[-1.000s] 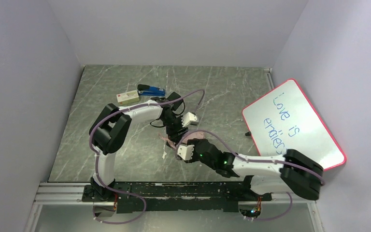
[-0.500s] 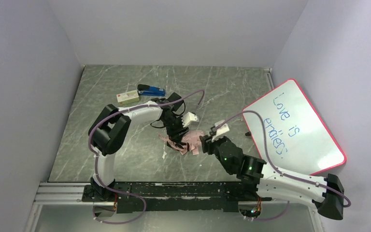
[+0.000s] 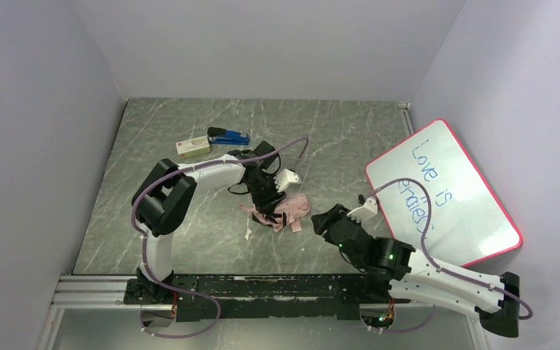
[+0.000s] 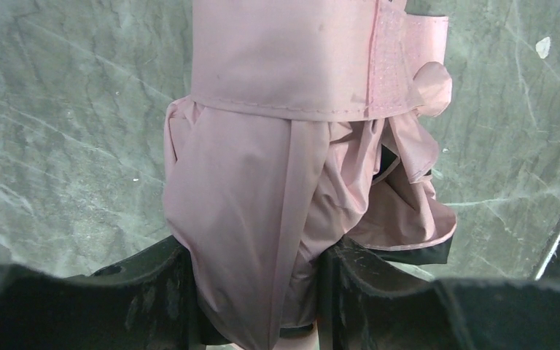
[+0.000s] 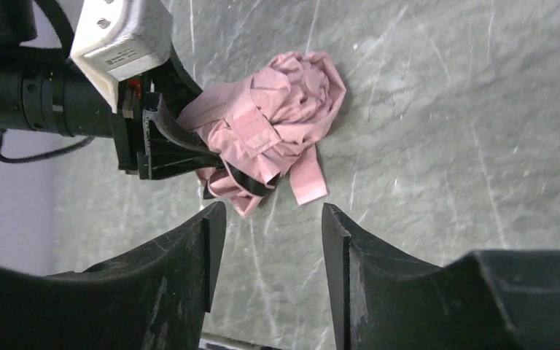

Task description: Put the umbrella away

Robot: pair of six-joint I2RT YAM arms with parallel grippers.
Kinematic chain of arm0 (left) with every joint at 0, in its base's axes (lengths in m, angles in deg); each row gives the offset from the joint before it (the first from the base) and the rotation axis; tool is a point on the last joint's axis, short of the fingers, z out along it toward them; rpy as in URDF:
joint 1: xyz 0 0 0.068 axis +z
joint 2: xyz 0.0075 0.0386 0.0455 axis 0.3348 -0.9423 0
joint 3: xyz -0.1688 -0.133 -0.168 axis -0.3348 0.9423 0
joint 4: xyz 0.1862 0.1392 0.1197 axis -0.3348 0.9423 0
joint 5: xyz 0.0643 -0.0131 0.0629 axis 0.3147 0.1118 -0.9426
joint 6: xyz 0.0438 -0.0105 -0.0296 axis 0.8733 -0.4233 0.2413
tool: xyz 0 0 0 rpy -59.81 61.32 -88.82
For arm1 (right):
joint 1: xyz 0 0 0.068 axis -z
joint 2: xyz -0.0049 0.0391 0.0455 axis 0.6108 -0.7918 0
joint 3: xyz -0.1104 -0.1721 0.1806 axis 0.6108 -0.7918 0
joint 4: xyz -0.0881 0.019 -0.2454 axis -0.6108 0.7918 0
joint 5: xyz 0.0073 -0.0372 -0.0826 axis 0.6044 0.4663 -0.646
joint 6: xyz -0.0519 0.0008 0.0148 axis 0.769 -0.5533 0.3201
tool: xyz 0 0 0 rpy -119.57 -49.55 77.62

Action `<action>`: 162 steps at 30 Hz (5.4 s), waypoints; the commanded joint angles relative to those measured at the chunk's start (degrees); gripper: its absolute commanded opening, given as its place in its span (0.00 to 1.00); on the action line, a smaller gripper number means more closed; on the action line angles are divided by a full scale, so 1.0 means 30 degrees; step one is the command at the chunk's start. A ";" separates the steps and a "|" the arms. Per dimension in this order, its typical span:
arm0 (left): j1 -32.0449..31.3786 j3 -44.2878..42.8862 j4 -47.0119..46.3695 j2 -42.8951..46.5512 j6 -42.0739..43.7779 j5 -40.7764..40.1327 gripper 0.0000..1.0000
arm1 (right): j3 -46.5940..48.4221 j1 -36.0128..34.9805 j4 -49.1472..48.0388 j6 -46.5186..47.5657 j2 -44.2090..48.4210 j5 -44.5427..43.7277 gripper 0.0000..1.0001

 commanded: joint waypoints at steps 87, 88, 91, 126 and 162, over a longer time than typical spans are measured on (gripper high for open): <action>0.0150 0.1379 -0.1188 -0.0781 -0.0290 -0.5531 0.05 | -0.4982 0.4112 -1.2816 -2.0807 -1.7144 0.1353 0.40; 0.0150 0.1354 -0.1176 -0.0803 -0.0315 -0.5520 0.05 | -0.5161 0.4264 -1.3424 -2.0460 -1.7189 0.1400 0.40; 0.0165 0.1336 -0.1149 -0.0853 -0.0283 -0.5567 0.05 | -0.5613 0.4482 -1.5041 -1.9496 -1.7210 0.1638 0.40; 0.0150 0.1397 -0.1204 -0.0744 -0.0202 -0.5693 0.05 | -0.3197 0.1856 -0.8965 -1.9581 -1.4947 0.3429 0.49; 0.0150 0.1325 -0.1029 -0.0869 -0.0173 -0.5660 0.05 | -0.6887 0.5330 -2.4742 -0.9060 -1.9001 0.4523 0.42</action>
